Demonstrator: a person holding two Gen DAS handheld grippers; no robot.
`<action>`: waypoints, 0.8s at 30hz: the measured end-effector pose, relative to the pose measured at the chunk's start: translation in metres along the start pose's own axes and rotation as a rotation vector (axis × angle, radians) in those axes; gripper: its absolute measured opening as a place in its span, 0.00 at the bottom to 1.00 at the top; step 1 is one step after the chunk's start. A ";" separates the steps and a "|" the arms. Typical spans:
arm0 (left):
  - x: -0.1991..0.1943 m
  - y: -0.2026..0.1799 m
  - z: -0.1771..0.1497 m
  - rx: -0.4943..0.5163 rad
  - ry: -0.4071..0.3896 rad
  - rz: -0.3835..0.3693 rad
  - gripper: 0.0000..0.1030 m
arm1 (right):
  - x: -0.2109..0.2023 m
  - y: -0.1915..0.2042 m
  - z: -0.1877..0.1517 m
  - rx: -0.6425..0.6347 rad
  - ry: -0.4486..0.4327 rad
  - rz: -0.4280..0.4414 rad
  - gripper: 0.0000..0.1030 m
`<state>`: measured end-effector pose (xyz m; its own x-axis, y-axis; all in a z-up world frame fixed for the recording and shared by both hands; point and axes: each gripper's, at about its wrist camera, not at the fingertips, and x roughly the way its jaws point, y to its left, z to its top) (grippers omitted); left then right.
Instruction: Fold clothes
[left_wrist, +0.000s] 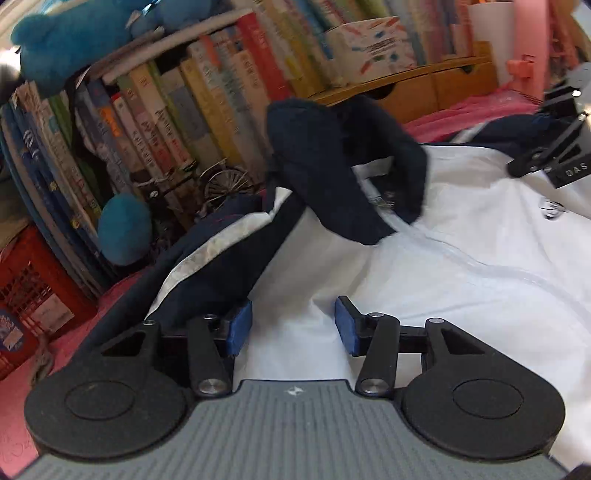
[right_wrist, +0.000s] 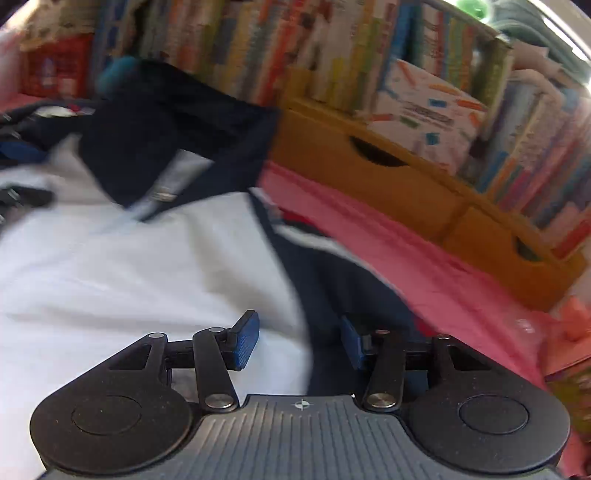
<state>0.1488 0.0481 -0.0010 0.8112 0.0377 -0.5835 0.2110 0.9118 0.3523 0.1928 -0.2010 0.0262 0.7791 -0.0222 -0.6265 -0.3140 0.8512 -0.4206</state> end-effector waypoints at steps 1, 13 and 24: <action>0.012 0.006 0.003 -0.002 0.028 0.064 0.27 | 0.012 -0.013 -0.001 -0.012 0.024 -0.108 0.50; -0.062 0.058 -0.015 -0.232 -0.024 0.047 0.35 | -0.190 -0.169 -0.069 0.275 -0.324 -0.263 0.66; -0.182 0.000 -0.095 -0.516 -0.058 -0.222 0.50 | -0.248 -0.052 -0.133 0.422 -0.309 0.476 0.80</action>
<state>-0.0505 0.0806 0.0355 0.8093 -0.1867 -0.5569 0.0975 0.9777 -0.1860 -0.0564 -0.3097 0.1161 0.7475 0.4993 -0.4381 -0.4700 0.8636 0.1824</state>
